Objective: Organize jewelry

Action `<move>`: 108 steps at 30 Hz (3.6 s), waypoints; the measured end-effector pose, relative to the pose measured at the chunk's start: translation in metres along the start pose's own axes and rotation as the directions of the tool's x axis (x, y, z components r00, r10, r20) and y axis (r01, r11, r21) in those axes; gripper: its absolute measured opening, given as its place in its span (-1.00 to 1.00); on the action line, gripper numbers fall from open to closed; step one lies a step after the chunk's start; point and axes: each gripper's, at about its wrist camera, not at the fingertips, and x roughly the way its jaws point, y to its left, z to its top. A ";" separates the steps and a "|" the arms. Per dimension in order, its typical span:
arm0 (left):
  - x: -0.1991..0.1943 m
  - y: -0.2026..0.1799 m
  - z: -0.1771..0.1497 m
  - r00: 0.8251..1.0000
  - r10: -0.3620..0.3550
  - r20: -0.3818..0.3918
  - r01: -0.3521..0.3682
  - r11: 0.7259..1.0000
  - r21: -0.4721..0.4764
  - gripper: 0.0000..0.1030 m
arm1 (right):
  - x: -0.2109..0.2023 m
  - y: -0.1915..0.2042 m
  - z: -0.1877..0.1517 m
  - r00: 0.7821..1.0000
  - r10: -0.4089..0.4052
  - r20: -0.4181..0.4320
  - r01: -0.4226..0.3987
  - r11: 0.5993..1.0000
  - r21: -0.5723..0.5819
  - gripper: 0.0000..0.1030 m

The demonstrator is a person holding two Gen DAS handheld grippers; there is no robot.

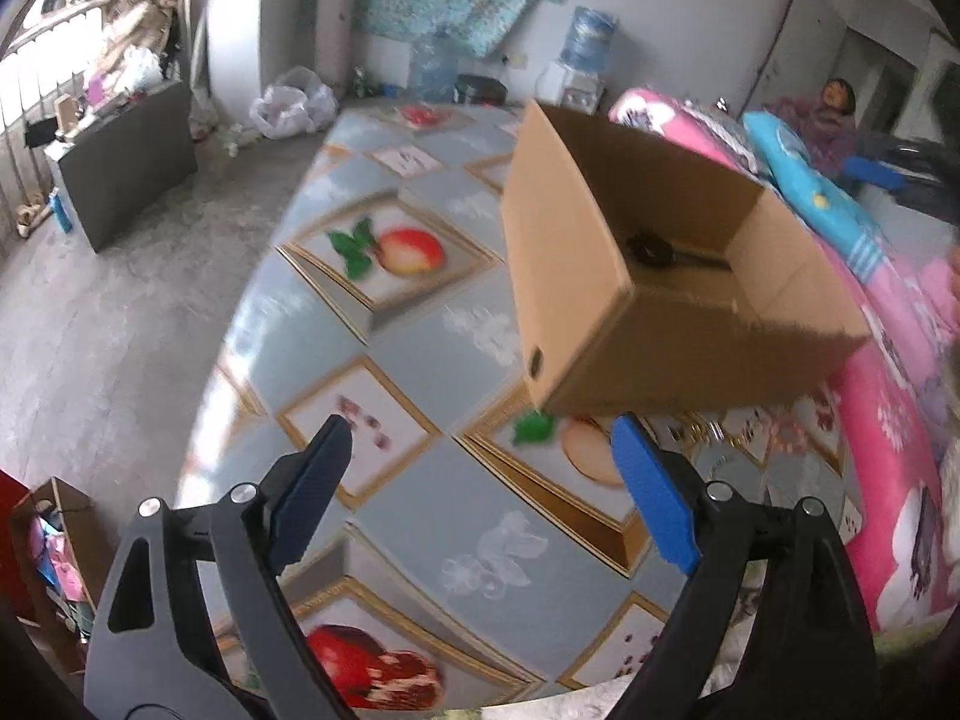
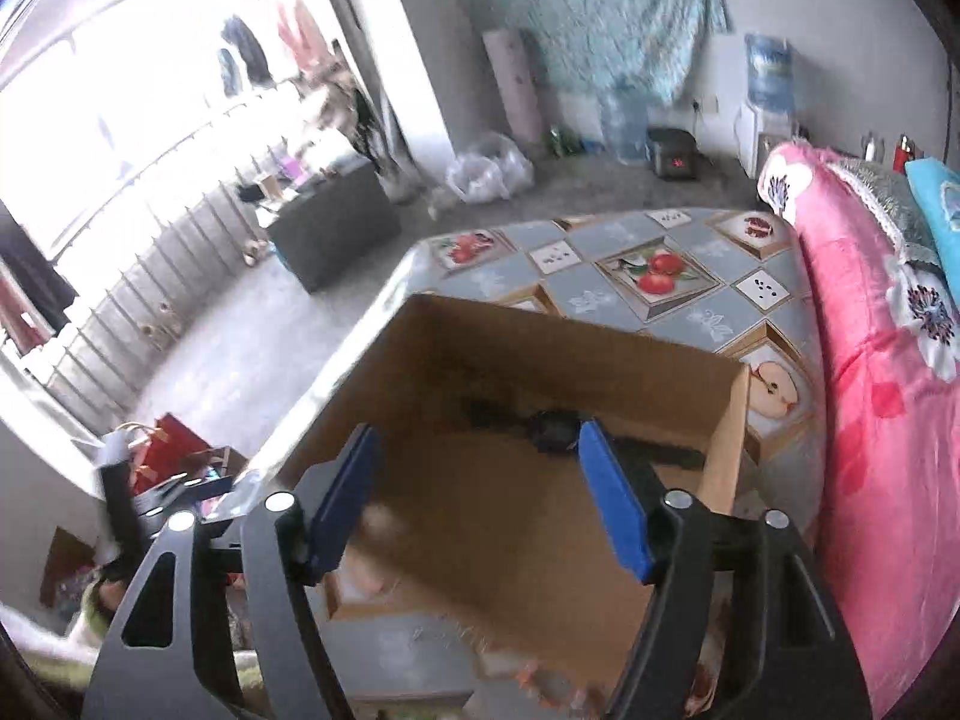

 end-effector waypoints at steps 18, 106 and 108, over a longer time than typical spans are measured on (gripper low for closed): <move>0.053 -0.047 0.028 0.998 -0.044 -0.046 0.046 0.999 0.022 0.65 | 0.035 -0.069 -0.125 0.990 0.007 -0.143 0.052 0.913 0.404 0.17; 0.081 -0.098 -0.051 0.984 0.099 -0.151 -0.055 0.960 0.273 0.86 | 0.081 0.038 -0.226 0.934 -0.232 -0.271 0.199 0.969 -0.143 0.88; 0.080 -0.098 -0.051 0.984 0.099 -0.149 -0.054 0.960 0.275 0.87 | 0.082 0.038 -0.226 0.932 -0.233 -0.277 0.197 0.969 -0.152 0.88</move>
